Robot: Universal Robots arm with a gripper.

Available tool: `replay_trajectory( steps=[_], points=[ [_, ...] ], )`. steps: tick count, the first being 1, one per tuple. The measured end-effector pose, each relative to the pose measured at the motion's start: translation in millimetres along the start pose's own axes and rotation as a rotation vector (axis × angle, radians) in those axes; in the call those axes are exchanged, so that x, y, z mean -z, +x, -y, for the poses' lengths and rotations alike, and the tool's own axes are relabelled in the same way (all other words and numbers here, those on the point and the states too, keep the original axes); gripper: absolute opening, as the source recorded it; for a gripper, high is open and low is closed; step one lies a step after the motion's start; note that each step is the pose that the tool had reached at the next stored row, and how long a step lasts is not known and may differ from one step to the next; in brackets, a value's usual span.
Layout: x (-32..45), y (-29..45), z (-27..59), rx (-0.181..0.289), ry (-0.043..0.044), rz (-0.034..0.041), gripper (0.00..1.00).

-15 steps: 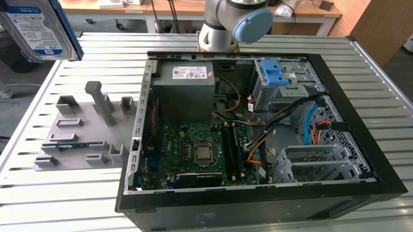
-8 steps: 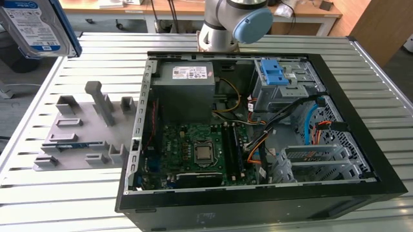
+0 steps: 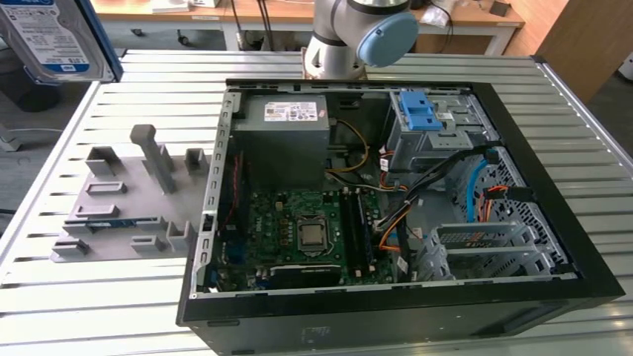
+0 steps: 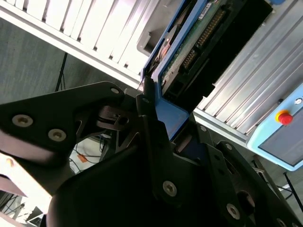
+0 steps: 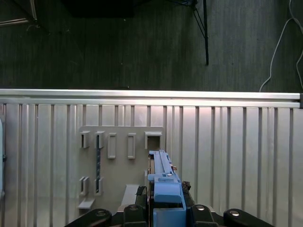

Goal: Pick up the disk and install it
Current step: 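Pick up the disk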

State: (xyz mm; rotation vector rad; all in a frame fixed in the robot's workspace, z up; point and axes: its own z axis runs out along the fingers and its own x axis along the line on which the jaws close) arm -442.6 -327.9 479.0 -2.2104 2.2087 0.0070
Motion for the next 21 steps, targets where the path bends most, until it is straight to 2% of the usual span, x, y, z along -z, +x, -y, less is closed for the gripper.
replay_trajectory(
  steps=[4, 11, 19, 21],
  points=[
    [2.9, 0.0, 0.0, 0.0, 0.0006, -0.0001, 0.36],
    [2.9, 0.6, -0.2, 0.0, 0.0009, 0.0001, 0.36],
    [3.1, 14.5, -0.1, 0.0, 0.0009, 0.0005, 0.36],
    [3.1, 15.9, 0.4, 0.0, 0.001, 0.0005, 0.36]
  ],
)
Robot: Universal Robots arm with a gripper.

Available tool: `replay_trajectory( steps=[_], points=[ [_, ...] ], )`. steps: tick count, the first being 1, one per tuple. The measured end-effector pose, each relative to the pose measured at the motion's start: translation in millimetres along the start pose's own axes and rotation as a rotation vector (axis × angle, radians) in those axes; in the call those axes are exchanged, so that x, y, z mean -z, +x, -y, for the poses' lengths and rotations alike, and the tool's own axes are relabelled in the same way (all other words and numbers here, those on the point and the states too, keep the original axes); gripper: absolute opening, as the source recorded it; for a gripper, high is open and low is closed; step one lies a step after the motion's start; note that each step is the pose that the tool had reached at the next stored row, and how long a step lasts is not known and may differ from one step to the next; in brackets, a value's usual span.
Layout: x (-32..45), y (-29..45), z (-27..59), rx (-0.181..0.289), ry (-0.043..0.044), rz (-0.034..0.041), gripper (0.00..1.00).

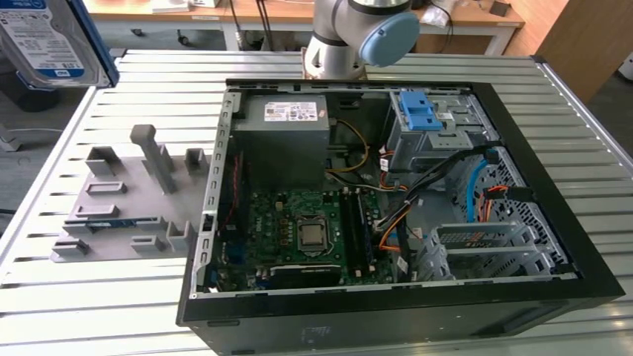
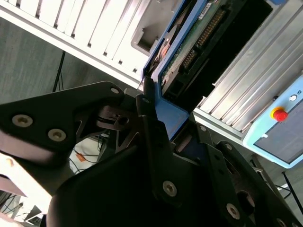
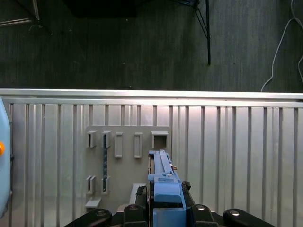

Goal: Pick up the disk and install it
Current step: 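Pick up the disk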

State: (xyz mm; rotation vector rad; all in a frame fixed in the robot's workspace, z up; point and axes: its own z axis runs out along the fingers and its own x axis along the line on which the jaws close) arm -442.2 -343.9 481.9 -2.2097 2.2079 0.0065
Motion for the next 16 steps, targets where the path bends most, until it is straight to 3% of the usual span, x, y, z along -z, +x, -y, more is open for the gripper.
replay_trajectory(
  steps=[16],
  points=[
    [-0.2, 9.7, 7.8, 0.0, 0.0, 0.0, 0.36]
  ],
)
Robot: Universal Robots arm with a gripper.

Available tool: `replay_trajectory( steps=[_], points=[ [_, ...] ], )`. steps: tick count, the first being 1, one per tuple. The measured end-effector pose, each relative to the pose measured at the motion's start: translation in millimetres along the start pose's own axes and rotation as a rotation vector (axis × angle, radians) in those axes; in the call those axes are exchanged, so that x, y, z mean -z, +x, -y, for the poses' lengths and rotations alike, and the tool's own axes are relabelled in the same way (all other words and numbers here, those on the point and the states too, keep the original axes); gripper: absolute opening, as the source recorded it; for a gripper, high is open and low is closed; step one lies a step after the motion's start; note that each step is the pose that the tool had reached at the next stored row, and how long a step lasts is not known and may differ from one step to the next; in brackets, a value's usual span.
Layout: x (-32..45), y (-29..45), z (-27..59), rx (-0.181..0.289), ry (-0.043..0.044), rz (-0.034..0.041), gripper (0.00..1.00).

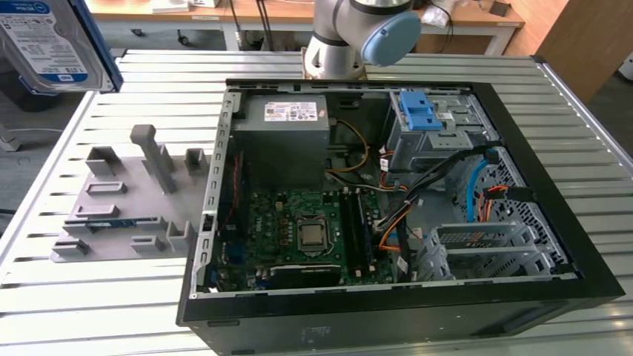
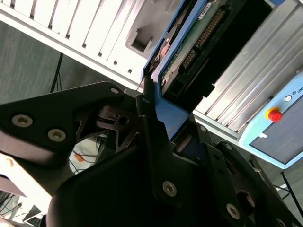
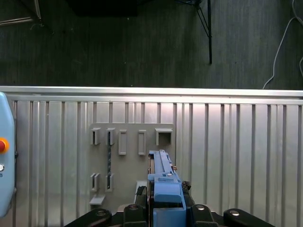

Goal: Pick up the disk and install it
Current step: 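Pick up the disk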

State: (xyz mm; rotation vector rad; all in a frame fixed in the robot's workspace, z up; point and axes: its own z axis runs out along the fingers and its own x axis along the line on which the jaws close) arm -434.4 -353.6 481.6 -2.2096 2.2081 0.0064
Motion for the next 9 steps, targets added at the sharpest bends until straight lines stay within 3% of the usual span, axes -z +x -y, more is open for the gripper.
replay_trajectory(
  steps=[9],
  points=[
    [0.0, 6.6, 10.0, 0.0, -0.0001, 0.0, 0.36]
  ],
)
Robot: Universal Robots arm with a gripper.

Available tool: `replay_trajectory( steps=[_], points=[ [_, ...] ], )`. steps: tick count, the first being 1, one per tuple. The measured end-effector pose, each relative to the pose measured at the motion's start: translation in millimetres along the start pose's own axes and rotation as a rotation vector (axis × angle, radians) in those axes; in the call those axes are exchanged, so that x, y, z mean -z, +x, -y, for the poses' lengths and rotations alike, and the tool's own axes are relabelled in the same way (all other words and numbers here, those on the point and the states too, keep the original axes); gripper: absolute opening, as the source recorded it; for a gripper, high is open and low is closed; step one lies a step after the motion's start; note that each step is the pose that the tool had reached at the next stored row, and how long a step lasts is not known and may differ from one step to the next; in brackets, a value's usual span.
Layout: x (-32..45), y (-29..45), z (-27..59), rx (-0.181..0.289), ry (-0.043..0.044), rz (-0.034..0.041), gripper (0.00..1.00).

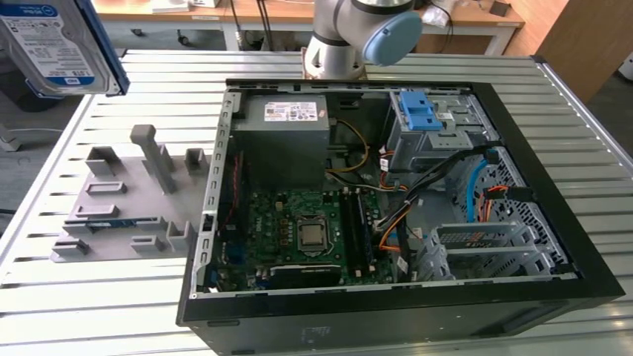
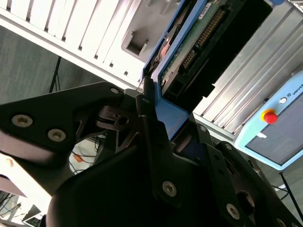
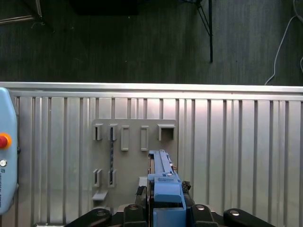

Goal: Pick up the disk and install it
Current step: 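Pick up the disk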

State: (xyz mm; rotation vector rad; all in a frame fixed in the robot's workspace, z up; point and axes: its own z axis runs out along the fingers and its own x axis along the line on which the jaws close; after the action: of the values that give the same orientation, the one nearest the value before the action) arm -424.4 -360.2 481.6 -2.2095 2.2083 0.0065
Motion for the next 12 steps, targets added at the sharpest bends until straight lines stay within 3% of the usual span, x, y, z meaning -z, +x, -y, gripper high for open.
replay_trajectory(
  steps=[12],
  points=[
    [0.1, 14.2, 14.0, 0.0, 0.0, 0.0, 0.36]
  ],
)
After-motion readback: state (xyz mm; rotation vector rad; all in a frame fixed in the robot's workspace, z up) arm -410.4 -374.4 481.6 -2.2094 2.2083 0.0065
